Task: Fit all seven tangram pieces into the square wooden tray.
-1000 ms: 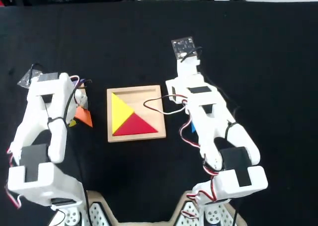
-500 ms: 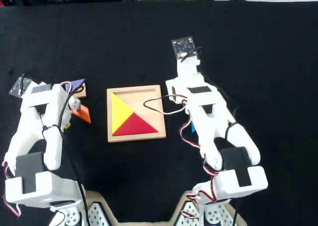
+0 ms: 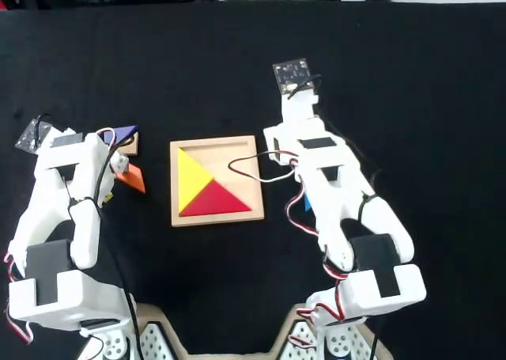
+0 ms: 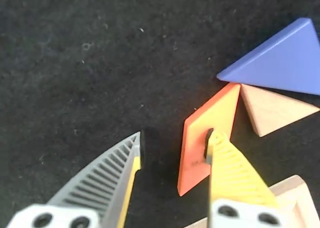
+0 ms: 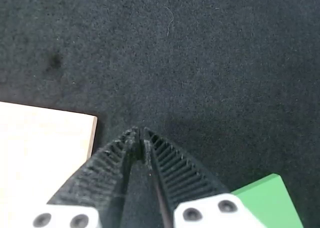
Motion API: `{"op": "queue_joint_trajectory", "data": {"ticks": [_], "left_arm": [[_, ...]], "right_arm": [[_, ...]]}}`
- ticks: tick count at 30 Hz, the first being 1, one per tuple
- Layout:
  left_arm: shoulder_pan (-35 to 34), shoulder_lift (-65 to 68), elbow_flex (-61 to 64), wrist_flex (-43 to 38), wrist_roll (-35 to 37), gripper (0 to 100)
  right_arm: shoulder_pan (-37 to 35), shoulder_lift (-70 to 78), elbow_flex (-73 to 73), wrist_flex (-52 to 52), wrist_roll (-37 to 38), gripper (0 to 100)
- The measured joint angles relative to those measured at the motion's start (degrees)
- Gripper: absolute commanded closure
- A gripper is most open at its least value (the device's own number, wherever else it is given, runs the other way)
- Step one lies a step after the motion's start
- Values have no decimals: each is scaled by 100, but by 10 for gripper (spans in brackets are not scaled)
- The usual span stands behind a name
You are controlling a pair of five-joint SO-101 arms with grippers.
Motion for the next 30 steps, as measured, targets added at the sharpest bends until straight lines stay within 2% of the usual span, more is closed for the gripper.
{"op": "queue_joint_trajectory", "data": {"ticks": [13, 23, 30], "left_arm": [[62, -484, -9, 0, 0, 777], [70, 387, -290, -413, 0, 777], [70, 571, -343, -387, -9, 777]], "right_arm": [[0, 0, 0, 0, 246, 987], [-9, 0, 0, 0, 281, 987], [-9, 0, 0, 0, 290, 987]]}}
